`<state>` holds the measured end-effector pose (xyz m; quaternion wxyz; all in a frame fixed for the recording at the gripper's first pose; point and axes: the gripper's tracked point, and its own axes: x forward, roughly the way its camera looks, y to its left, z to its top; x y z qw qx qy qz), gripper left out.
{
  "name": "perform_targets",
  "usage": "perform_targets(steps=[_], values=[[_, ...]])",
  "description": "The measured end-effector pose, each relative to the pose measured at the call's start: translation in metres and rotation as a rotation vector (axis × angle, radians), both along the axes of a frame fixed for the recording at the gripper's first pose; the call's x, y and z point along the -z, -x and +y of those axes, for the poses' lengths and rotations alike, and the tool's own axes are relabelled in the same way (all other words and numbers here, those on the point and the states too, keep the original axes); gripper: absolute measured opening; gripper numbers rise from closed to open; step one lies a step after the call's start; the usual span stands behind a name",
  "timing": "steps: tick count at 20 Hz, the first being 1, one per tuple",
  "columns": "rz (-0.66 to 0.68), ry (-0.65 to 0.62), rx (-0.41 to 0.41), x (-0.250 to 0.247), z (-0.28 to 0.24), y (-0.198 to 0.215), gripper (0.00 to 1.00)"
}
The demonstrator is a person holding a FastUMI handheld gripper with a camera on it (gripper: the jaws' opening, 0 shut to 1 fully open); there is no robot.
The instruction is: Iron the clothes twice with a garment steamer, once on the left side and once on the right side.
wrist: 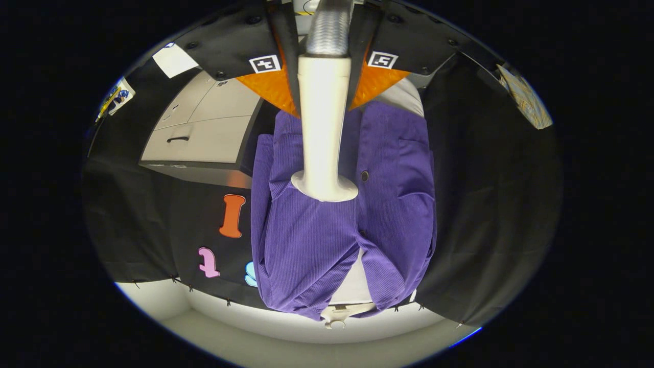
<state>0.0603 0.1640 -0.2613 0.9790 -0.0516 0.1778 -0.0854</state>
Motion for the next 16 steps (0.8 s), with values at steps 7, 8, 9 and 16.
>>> perform_targets(steps=[7,8,9,16], values=[[0.077,-0.029,-0.01,0.033,-0.003,0.011,0.48],[0.08,-0.027,-0.013,0.034,-0.003,0.013,0.48],[0.079,-0.027,-0.016,0.034,-0.004,0.015,0.49],[0.032,-0.029,-0.024,0.007,-0.01,0.025,0.48]])
